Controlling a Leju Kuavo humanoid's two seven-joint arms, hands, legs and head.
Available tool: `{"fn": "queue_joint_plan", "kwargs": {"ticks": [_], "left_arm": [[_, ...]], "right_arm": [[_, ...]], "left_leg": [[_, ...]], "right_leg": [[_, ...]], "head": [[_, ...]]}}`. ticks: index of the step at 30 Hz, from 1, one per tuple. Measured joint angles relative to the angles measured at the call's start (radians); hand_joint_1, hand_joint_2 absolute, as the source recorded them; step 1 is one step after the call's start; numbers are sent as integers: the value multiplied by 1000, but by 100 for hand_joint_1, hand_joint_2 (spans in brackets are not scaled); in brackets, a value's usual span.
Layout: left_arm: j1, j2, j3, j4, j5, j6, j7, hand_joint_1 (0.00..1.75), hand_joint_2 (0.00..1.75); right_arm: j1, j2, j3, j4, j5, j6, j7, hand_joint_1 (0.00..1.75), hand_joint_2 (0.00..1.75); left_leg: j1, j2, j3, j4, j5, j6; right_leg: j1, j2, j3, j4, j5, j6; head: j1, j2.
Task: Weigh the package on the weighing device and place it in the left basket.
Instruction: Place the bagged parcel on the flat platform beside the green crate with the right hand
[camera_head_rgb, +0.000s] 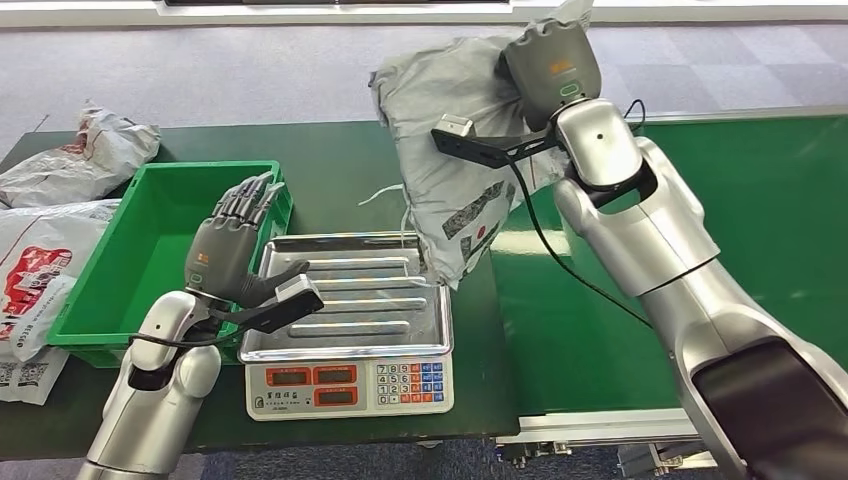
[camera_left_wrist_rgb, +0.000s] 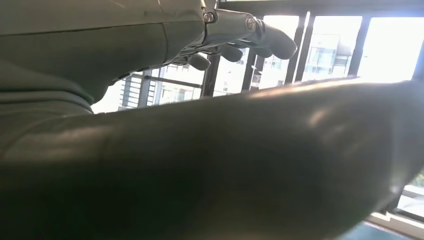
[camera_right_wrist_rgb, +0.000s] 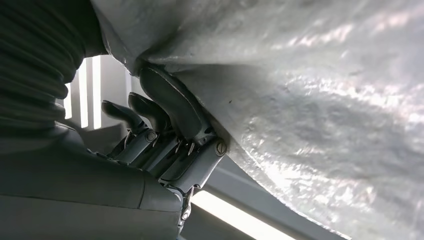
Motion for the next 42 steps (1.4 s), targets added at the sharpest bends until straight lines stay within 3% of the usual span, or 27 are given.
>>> {"fn": "queue_joint_plan", "kwargs": {"ticks": [12, 18, 41, 42], "left_arm": [[-10, 0, 41, 19, -42, 44, 62, 0, 0], [-22, -1, 79, 34, -57, 44, 66, 0, 0], [-25, 12, 130, 35, -78, 49, 91, 0, 0], [-27, 18, 135, 34, -86, 51, 98, 0, 0]], "right_arm": [[97, 185, 184, 45, -210, -30, -105, 175, 175], [147, 241, 268, 27, -278, -48, -117, 175, 175], [198, 252, 330, -7, -347, -31, -120, 175, 175], [205, 252, 330, -5, -354, -31, -121, 131, 175]], "left_leg": [[1, 0, -1, 0, 0, 0], [1, 0, -1, 0, 0, 0], [1, 0, -1, 0, 0, 0], [1, 0, -1, 0, 0, 0]], "right_leg": [[1, 0, -2, 1, -1, -1], [1, 0, -2, 1, -1, -1], [1, 0, -2, 1, -1, -1], [1, 0, -2, 1, -1, -1]], "head": [[0, 0], [0, 0], [0, 0], [0, 0]]}}
